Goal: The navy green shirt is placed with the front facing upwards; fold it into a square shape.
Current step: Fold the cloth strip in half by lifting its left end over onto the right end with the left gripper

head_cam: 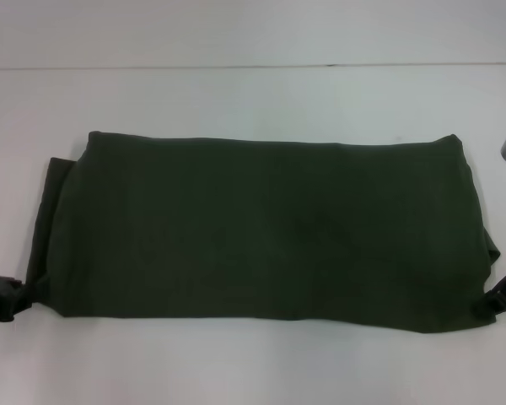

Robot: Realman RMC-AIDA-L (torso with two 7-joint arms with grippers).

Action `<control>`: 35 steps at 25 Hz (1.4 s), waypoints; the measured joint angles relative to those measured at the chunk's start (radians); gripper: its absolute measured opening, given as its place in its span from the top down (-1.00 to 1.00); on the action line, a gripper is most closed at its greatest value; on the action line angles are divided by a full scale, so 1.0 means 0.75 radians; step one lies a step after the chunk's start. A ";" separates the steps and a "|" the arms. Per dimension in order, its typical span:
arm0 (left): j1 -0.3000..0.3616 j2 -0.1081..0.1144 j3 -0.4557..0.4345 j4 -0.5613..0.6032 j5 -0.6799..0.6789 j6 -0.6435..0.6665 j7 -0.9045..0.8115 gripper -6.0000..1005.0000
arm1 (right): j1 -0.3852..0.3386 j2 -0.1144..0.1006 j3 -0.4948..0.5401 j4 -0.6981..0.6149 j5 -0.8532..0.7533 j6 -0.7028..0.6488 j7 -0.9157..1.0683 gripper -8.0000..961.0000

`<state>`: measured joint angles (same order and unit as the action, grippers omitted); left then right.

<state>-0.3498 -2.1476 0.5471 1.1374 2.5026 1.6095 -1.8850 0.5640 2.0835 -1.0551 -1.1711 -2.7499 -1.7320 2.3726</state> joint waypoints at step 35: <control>-0.056 0.000 -0.010 -0.046 -0.039 -0.061 -0.026 0.98 | -0.326 0.020 -0.286 0.182 1.262 0.896 -0.964 0.14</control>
<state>-0.3916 -2.1479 0.5397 1.1029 2.4735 1.5635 -1.9045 0.3194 2.0983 -1.2699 -1.0343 -1.8033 -1.0597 1.6495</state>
